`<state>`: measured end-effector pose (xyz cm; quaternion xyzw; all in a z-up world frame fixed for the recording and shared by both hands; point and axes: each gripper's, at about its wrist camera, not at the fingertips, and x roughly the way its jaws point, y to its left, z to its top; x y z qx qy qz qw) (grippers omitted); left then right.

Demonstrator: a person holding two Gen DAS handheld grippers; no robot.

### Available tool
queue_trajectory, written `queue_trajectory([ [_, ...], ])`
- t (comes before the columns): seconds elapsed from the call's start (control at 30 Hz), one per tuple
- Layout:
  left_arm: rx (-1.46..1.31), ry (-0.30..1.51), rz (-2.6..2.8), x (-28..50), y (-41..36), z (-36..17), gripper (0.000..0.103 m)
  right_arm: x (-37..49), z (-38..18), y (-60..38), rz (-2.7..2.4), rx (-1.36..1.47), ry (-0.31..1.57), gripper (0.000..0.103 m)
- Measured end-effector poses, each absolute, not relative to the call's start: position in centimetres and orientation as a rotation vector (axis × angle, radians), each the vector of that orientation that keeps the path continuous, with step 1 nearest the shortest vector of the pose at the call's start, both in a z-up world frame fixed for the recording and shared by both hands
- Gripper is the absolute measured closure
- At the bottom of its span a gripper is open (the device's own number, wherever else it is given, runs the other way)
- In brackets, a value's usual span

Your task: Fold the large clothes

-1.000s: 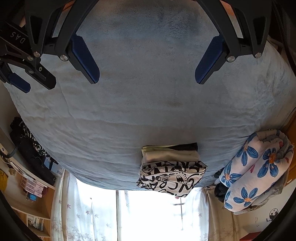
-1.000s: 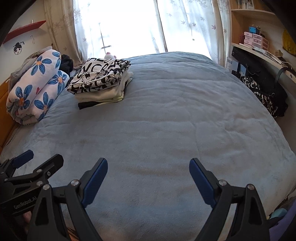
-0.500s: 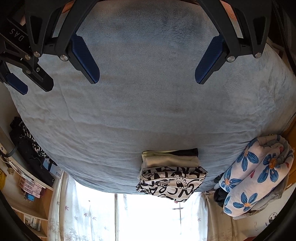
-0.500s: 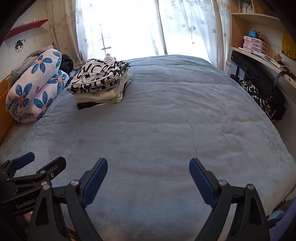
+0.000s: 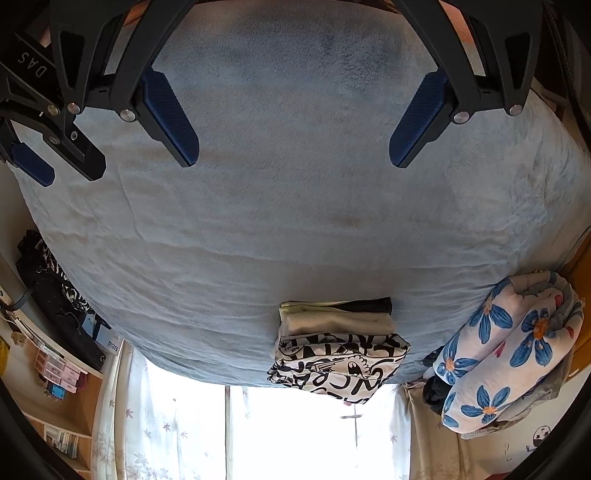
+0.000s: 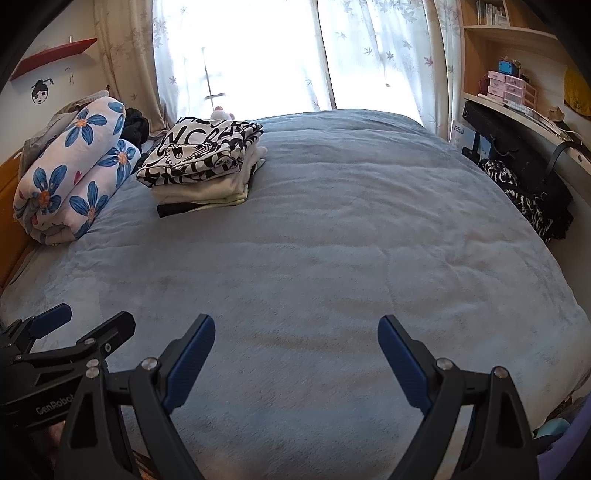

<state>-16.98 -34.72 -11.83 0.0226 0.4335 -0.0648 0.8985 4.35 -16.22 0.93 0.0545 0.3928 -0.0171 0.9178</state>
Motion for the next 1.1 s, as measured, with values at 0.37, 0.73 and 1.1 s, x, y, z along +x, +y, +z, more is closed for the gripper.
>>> queue_trajectory([
  [0.37, 0.032, 0.907, -0.133, -16.95, -34.98, -11.72, 0.001, 4.34, 1.34, -15.72, -0.027, 0.106, 0.793, 0.013],
  [0.73, 0.029, 0.903, -0.129, -16.81, -35.19, -11.73, 0.002, 4.54, 1.28, -16.06, -0.018, 0.118, 0.792, 0.013],
  [1.1, 0.028, 0.901, -0.123, -16.84, -35.27, -11.83, 0.002, 4.63, 0.96, -16.32, -0.034, 0.111, 0.791, 0.013],
])
